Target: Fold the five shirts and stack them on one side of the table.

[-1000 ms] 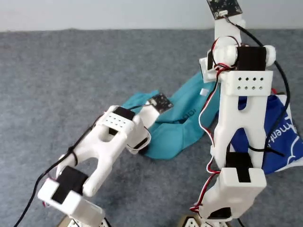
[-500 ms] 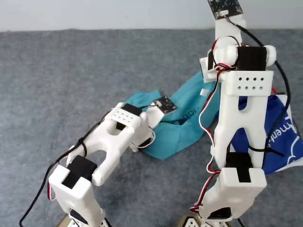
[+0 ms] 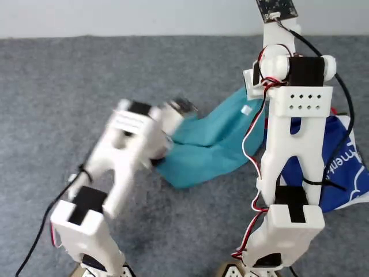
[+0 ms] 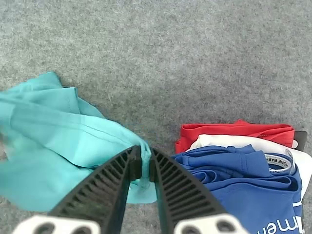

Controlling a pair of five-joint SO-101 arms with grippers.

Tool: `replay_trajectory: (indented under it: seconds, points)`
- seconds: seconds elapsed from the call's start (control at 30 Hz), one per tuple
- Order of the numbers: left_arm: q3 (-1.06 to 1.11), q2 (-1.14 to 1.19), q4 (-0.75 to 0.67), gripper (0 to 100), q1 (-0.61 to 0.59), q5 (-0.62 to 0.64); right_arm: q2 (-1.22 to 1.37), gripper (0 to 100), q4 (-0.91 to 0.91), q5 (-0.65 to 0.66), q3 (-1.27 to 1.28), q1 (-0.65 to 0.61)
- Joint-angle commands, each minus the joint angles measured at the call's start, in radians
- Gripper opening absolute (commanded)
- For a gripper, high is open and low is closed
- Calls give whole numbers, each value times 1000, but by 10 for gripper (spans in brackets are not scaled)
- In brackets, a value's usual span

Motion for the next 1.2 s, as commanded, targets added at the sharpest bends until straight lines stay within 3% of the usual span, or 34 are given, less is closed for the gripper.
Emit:
replay_trajectory:
  seconds: [0.0,0.23,0.6,0.97,1.17]
  points:
    - [-226,-5,167,13,-147,8,-5,9,31,-9,0,7]
    - [-401,-103,196,13,-222,37,-15,9,35,-55,37,-41]
    - [-526,-574,175,13,-233,37,-188,9,-94,-57,25,-202]
    - [-604,-824,-193,13,-235,32,-522,9,-231,-52,25,-193]
    - [-605,-884,-256,13,-236,31,-621,9,-232,-54,29,-39]
